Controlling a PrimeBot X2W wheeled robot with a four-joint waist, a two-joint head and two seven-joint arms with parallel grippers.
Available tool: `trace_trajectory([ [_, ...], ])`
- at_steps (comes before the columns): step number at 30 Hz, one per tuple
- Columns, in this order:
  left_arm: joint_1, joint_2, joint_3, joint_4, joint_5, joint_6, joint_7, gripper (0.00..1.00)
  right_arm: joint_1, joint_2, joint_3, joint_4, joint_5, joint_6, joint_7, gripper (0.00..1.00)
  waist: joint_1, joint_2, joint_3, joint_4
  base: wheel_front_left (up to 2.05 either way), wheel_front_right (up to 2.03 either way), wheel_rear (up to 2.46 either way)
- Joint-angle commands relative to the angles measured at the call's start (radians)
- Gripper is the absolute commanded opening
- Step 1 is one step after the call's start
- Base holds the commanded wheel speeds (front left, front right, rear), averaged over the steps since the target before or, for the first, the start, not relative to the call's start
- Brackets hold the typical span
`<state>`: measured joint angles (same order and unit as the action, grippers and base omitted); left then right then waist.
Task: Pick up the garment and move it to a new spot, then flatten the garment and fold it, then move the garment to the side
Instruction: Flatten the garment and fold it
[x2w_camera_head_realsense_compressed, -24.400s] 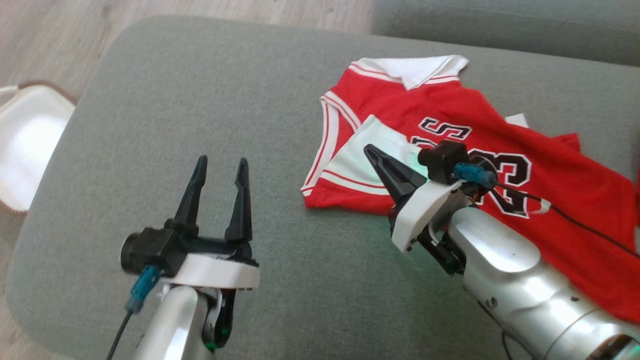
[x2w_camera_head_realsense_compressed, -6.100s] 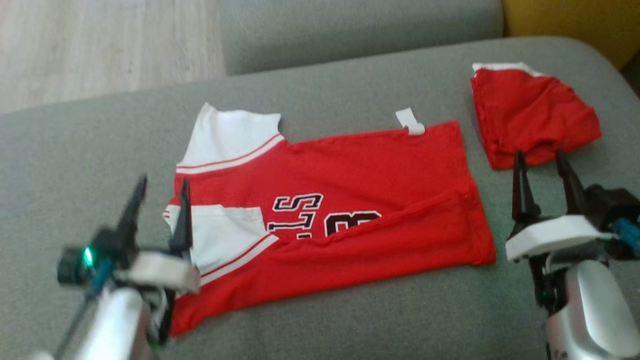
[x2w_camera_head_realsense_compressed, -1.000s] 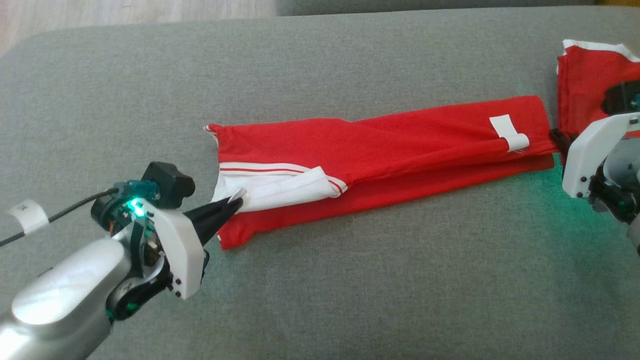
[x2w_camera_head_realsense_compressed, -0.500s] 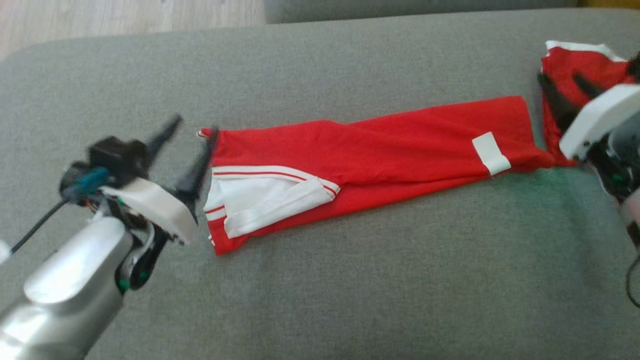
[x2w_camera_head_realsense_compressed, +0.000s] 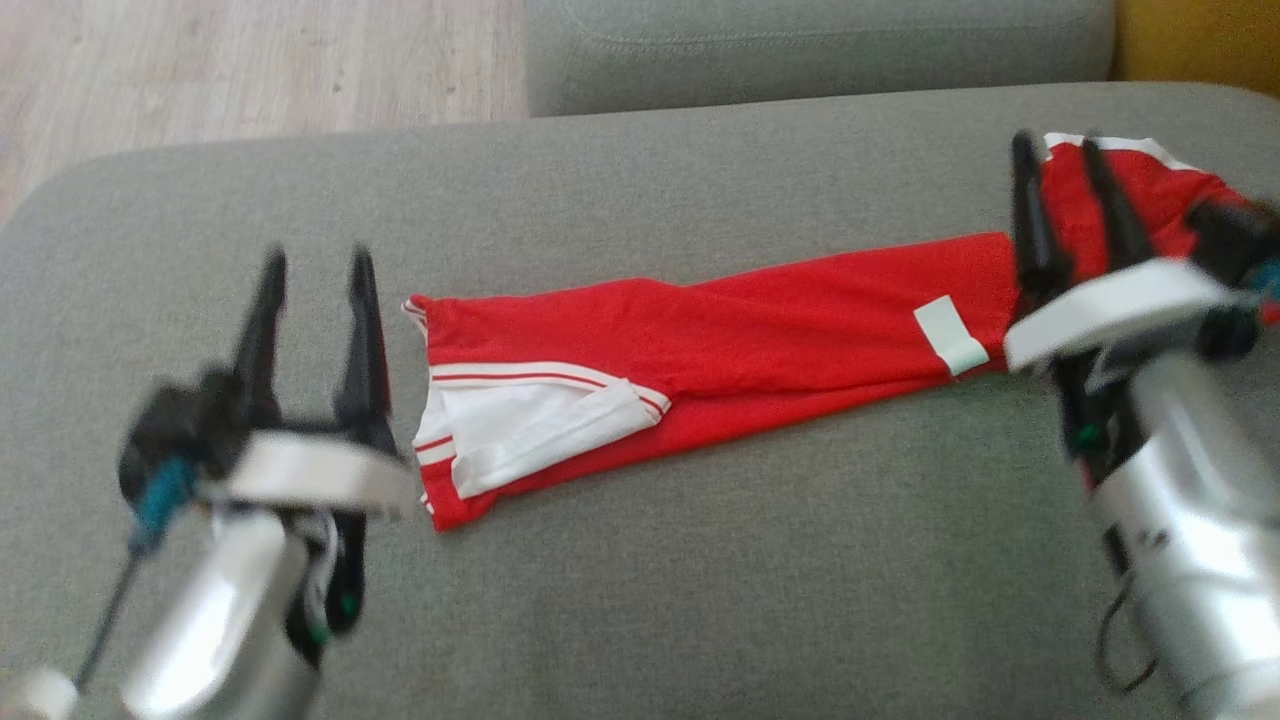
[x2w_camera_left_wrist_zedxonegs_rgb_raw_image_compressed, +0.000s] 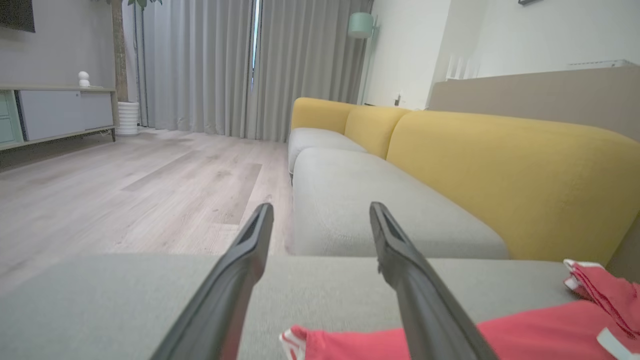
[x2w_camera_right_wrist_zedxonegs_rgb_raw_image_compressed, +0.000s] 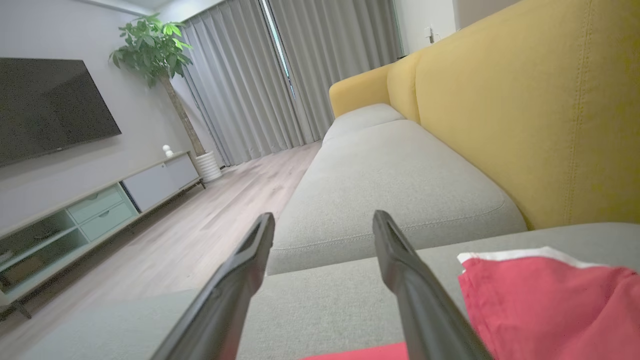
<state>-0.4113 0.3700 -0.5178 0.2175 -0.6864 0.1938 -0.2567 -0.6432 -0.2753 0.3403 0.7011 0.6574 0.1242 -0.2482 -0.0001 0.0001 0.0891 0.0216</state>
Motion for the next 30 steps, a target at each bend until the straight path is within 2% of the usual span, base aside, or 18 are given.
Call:
trace_trajectory([
  [1, 0.024, -0.001, 0.075, -0.029, 0.043, -0.003, -0.005, 1.0, 0.042, 0.044, -0.048, -0.065, -0.054, 0.007, -0.012, 1.0, 0.0001, -0.0001, -0.012, -0.006, 0.0, 0.0, 0.0],
  [5, 0.144, -0.083, 0.166, -0.025, 0.122, -0.035, -0.005, 1.0, 0.198, 0.165, -0.224, -0.196, -0.206, 0.007, -0.013, 1.0, 0.0001, -0.0001, -0.021, -0.012, 0.0, 0.0, 0.0],
  [9, 0.226, -0.156, 0.236, -0.019, 0.217, -0.083, -0.005, 1.0, 0.33, 0.216, -0.273, -0.262, -0.307, 0.007, -0.013, 1.0, 0.0001, -0.0001, -0.027, -0.013, 0.0, 0.0, 0.0],
  [16, 0.27, -0.236, 0.333, -0.014, 0.325, -0.161, -0.005, 1.0, 0.385, 0.224, -0.259, -0.291, -0.329, 0.007, -0.013, 1.0, 0.0001, -0.0001, -0.024, -0.014, 0.0, 0.0, 0.0],
  [24, 0.256, -0.287, 0.405, 0.008, 0.41, -0.239, -0.005, 1.0, 0.371, 0.225, -0.254, -0.269, -0.356, 0.007, -0.013, 1.0, 0.0001, -0.0001, -0.012, -0.004, 0.0, 0.0, 0.0],
  [30, 0.241, -0.306, 0.423, 0.02, 0.444, -0.269, -0.005, 1.0, 0.302, 0.225, -0.343, -0.191, -0.418, 0.007, -0.01, 1.0, 0.0001, -0.0001, 0.02, 0.016, 0.0, 0.0, 0.0],
])
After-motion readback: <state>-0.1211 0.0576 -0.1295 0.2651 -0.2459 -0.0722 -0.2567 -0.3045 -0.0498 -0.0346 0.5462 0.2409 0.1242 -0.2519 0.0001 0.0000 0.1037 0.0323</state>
